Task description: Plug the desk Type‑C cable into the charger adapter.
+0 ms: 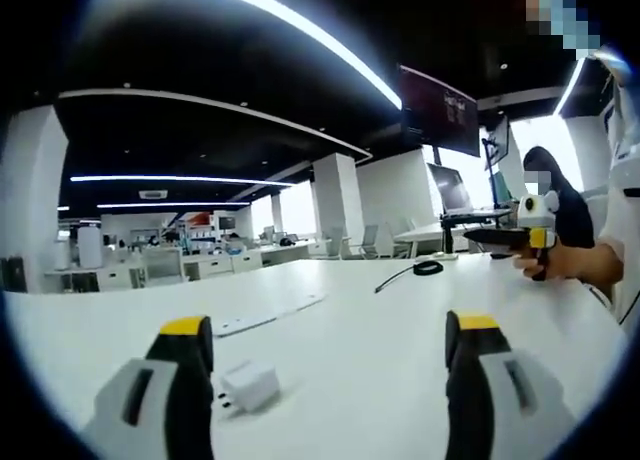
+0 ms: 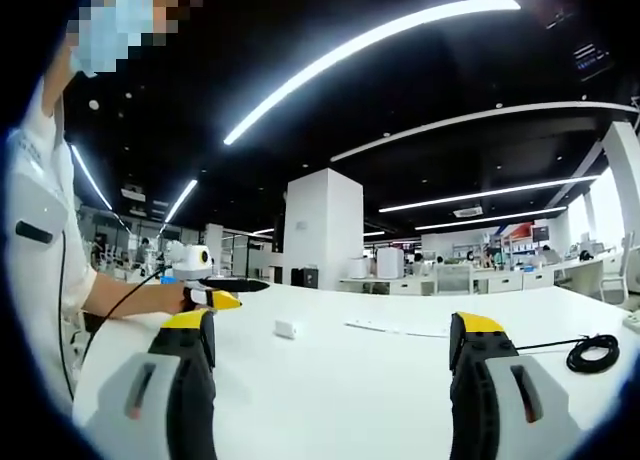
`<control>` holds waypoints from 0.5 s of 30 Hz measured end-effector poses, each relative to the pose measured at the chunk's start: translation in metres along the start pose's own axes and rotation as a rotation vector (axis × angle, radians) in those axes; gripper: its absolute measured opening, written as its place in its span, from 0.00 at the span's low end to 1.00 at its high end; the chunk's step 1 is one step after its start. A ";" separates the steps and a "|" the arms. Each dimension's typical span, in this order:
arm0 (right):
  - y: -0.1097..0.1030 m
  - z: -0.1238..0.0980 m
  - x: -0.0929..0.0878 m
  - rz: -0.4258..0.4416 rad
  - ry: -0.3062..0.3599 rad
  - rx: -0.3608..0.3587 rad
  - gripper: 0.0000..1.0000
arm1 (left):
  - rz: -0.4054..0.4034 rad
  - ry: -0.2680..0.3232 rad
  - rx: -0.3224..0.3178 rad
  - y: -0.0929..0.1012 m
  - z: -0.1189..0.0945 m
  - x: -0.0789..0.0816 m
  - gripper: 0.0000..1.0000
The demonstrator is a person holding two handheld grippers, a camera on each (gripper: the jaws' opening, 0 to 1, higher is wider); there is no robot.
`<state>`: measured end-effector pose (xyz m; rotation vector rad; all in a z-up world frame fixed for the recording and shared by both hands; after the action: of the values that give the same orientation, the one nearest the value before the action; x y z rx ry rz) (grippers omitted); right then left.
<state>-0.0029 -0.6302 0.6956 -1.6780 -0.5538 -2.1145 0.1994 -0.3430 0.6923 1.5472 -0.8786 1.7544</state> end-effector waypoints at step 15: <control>0.000 -0.001 0.000 -0.005 -0.002 -0.007 1.00 | 0.011 -0.056 0.016 -0.013 0.014 -0.021 0.97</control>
<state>-0.0035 -0.6306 0.6954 -1.6842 -0.5526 -2.1208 0.2203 -0.3470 0.6736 1.6121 -0.9039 1.7368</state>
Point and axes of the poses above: the point that each gripper's makers call its tool centre point, and the gripper's own axes: z roughly forward along the fingers, y roughly to its right, x roughly out of its top, the point moved 6 cm from there along -z, roughly backward along the fingers, and after that the axes turned 9 degrees about x, right-handed, at the moved point
